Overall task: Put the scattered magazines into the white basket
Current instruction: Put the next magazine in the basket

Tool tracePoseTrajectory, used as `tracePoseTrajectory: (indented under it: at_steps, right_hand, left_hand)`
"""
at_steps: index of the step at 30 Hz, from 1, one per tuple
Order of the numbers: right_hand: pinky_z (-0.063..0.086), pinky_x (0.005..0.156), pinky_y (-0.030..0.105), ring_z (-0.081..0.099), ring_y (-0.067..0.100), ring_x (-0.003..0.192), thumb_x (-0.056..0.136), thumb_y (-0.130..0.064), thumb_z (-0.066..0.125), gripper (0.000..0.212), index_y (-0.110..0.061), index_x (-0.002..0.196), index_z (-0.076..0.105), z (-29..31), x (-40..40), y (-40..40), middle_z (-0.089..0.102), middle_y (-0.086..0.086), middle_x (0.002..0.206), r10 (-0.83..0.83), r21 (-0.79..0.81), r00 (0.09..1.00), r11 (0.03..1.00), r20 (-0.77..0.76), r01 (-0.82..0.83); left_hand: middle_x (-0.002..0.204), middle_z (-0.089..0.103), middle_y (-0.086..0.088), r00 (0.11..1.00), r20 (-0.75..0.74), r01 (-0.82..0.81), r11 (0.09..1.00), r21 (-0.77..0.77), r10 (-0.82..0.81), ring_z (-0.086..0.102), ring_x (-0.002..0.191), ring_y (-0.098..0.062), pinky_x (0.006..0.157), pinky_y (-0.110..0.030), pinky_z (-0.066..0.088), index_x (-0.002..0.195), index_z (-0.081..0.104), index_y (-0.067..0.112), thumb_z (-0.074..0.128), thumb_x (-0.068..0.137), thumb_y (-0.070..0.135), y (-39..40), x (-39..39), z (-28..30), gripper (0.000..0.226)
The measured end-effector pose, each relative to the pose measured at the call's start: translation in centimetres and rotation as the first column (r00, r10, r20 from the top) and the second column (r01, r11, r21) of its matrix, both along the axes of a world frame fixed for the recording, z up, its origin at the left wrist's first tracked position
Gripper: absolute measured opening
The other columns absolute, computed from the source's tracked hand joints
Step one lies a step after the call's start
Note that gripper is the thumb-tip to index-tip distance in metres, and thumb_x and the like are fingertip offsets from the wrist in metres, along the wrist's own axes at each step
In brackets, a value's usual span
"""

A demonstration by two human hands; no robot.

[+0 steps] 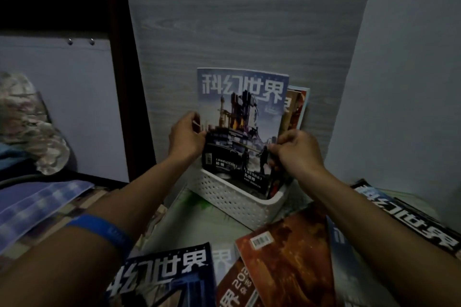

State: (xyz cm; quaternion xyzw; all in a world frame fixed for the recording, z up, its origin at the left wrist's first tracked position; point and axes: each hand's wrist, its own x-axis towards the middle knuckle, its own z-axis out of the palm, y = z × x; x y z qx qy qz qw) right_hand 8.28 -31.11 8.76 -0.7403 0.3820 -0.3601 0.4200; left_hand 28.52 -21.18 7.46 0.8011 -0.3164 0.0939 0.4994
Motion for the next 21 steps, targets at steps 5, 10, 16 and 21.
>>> tracePoseTrajectory:
  at_steps: [5, 10, 16, 21]
  right_hand:
    - [0.060, 0.058, 0.039, 0.069, 0.028, 0.055, 0.084, -0.010, 0.076, 0.023, 0.000, 0.065, 0.070, -1.8, -0.5, -1.1, 0.070, 0.016, 0.063, -0.109, -0.108, 0.991, 0.989, -0.083, 0.100]
    - [0.054, 0.065, 0.032, 0.067, 0.025, 0.066, 0.085, -0.014, 0.074, 0.022, 0.002, 0.070, 0.072, -1.4, -0.7, -1.0, 0.072, 0.015, 0.072, -0.150, -0.215, 0.977, 0.970, -0.154, 0.115]
    - [0.057, 0.082, 0.038, 0.070, 0.026, 0.085, 0.090, -0.020, 0.068, 0.016, -0.008, 0.097, 0.076, -1.1, -4.0, 1.3, 0.075, 0.009, 0.096, -0.125, -0.212, 0.989, 0.972, -0.084, 0.105]
    - [0.055, 0.065, 0.033, 0.066, 0.015, 0.063, 0.087, -0.020, 0.066, 0.012, -0.022, 0.076, 0.071, -1.9, -8.6, 7.0, 0.071, -0.002, 0.072, -0.025, -0.347, 0.986, 0.937, -0.162, -0.033]
  left_hand:
    - [0.091, 0.067, 0.002, 0.996, 0.058, 0.061, 0.998, 0.029, -0.063, 0.065, 0.081, -0.019, 0.073, -0.032, 0.055, 0.102, 0.069, 0.020, 0.070, 0.086, 0.009, -1.2, 0.2, -1.6, 0.019]
    - [0.103, 0.072, -0.011, 0.997, -0.041, 0.073, 0.989, 0.126, -0.068, 0.067, 0.095, -0.028, 0.086, -0.042, 0.058, 0.111, 0.066, 0.014, 0.071, 0.085, 0.007, -1.2, -0.2, -2.4, 0.027]
    - [0.107, 0.067, -0.005, 0.989, 0.067, 0.127, 0.991, 0.037, -0.129, 0.064, 0.093, -0.018, 0.079, -0.025, 0.049, 0.117, 0.065, 0.012, 0.066, 0.089, 0.015, 5.0, -3.0, -1.7, 0.028]
    - [0.080, 0.068, 0.004, 0.979, 0.149, 0.098, 0.961, 0.260, -0.140, 0.064, 0.071, -0.014, 0.064, -0.027, 0.049, 0.086, 0.069, 0.021, 0.067, 0.083, 0.022, 17.4, -6.0, -5.0, 0.003]
